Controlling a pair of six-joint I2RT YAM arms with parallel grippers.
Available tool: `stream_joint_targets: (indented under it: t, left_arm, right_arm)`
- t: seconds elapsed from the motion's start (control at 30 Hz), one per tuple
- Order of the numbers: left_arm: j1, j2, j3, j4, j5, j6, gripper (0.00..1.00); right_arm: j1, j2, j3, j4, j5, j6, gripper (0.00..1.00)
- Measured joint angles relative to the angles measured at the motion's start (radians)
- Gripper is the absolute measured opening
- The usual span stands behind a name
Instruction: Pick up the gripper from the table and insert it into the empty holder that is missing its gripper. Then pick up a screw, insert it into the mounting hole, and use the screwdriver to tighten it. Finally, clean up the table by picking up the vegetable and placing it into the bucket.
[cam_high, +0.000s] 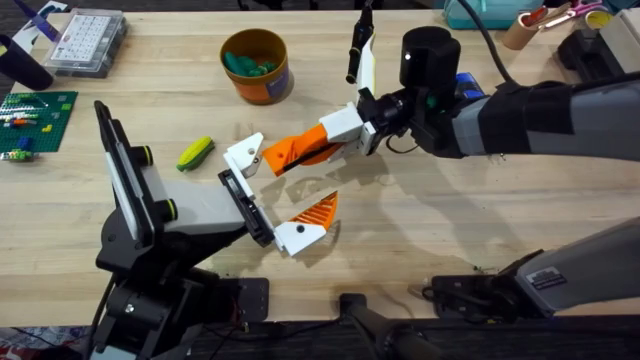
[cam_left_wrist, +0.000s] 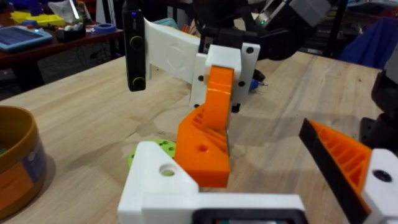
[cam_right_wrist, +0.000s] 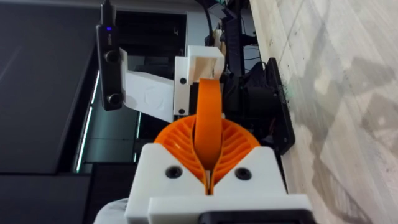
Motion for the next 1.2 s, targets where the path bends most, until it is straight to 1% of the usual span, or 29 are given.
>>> stream_joint_targets:
  t: [0.17,0.77,1.0,1.2]
  left_arm:
    - [-0.001,0.003,0.005,-0.018,-0.001,-0.001,0.988]
    - [-0.001,0.003,0.005,-0.017,-0.001,-0.001,0.988]
    - [-0.001,0.003,0.005,-0.013,-0.003,0.000,0.988]
    - [-0.001,0.003,0.005,-0.012,-0.005,0.000,0.988]
  right_arm:
    - [0.000,0.000,0.000,-0.001,0.000,0.004,0.021]
    - [0.000,0.000,0.000,0.003,0.022,0.005,0.021]
    - [0.000,0.000,-0.001,0.084,0.025,0.053,0.020]
    - [0.000,0.000,-0.001,0.094,0.040,0.088,0.020]
